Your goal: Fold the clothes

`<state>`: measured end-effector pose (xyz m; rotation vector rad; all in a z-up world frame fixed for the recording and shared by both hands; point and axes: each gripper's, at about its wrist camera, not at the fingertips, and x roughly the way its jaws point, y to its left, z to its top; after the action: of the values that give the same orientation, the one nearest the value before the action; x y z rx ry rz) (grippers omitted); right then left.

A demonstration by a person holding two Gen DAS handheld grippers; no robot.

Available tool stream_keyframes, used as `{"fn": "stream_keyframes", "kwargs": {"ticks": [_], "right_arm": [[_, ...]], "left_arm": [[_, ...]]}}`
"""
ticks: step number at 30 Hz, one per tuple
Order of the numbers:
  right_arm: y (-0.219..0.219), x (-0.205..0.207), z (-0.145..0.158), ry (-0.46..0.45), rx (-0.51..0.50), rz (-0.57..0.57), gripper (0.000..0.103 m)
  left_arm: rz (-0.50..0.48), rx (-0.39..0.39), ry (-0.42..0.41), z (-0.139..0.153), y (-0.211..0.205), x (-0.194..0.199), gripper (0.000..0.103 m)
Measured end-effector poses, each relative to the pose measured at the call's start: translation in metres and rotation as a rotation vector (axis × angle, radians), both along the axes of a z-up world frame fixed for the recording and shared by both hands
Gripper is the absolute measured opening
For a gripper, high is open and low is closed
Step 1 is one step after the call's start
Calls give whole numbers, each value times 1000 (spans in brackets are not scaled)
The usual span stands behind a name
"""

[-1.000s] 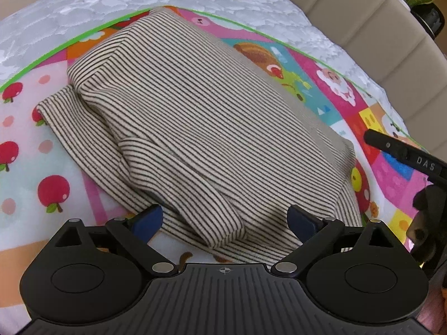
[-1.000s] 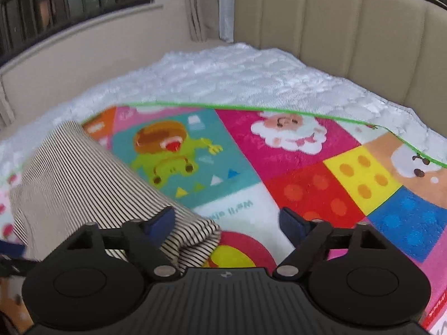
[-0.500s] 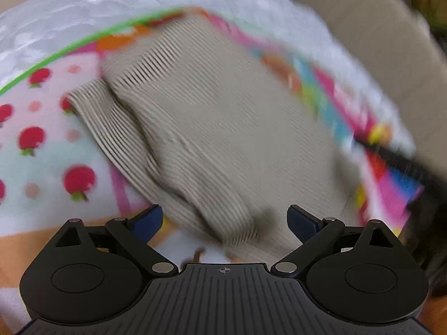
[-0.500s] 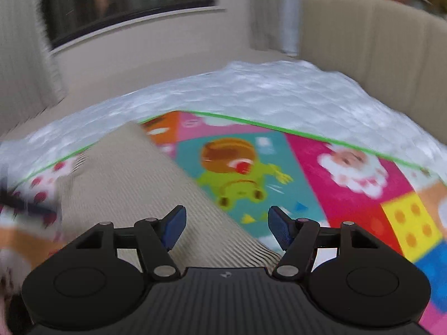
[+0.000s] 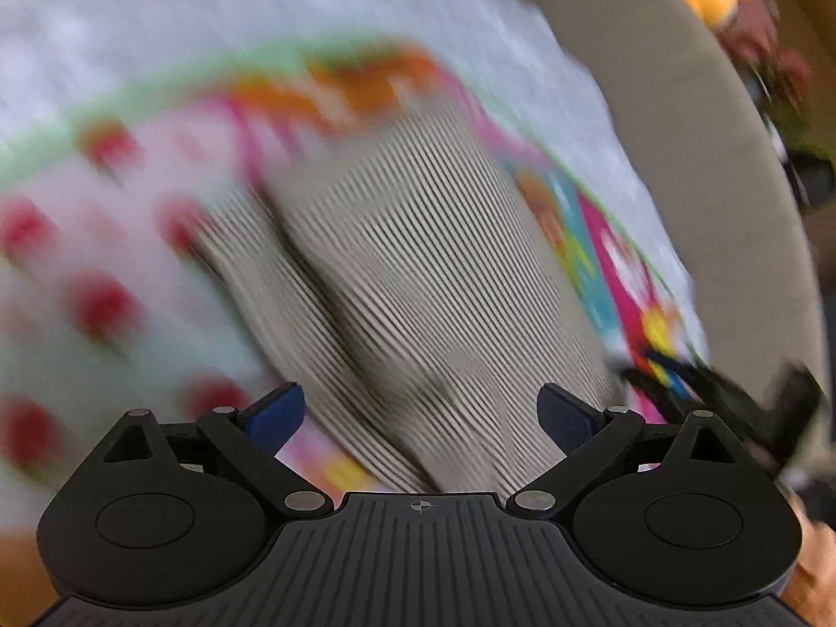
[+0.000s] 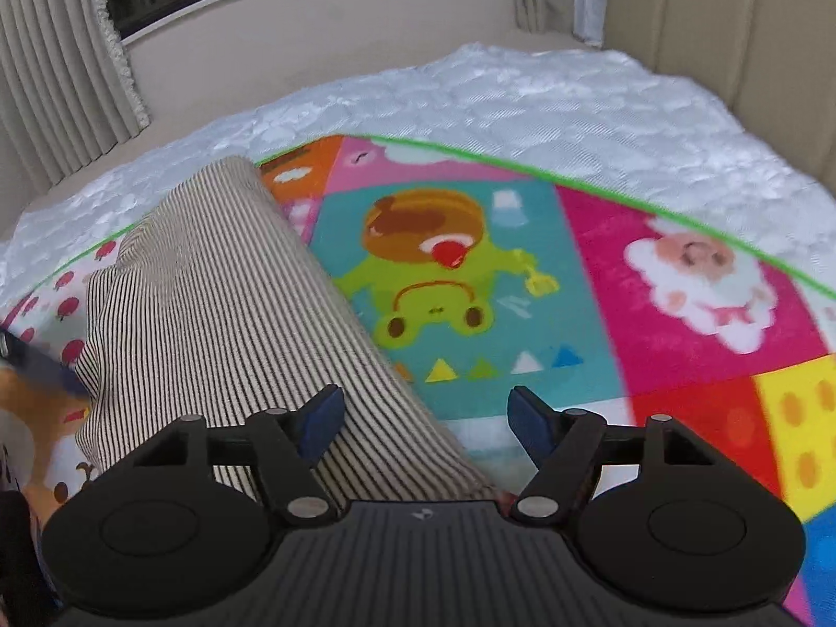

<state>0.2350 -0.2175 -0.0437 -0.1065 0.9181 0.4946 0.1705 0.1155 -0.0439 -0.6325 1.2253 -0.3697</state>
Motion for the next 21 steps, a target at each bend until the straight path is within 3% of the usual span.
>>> {"fn": "stream_keyframes", "kwargs": {"ticks": [3,6,8,14,18,21], "right_arm": [[3,-1,-8,32,-16,17,66],[0,-7,-7,55,-4,6,64],[2,-19,-4,64,-14,21,64],[30,-70,5,103,-36,200,64],[50,-95,14,55,-84,310,64],[40,-91,33,-1,-40,265,64]], "left_arm": [[-61,43,18,-13,-28,6,99],[-79,85,-51,-11,-41,20,98],[-74,102,-106,-6,-46,36,91],[-29,145,-206,-7,-60,87,87],[-7,165,-243,-1,-58,95,88],[-14,190,-238,8,-49,82,94]]}}
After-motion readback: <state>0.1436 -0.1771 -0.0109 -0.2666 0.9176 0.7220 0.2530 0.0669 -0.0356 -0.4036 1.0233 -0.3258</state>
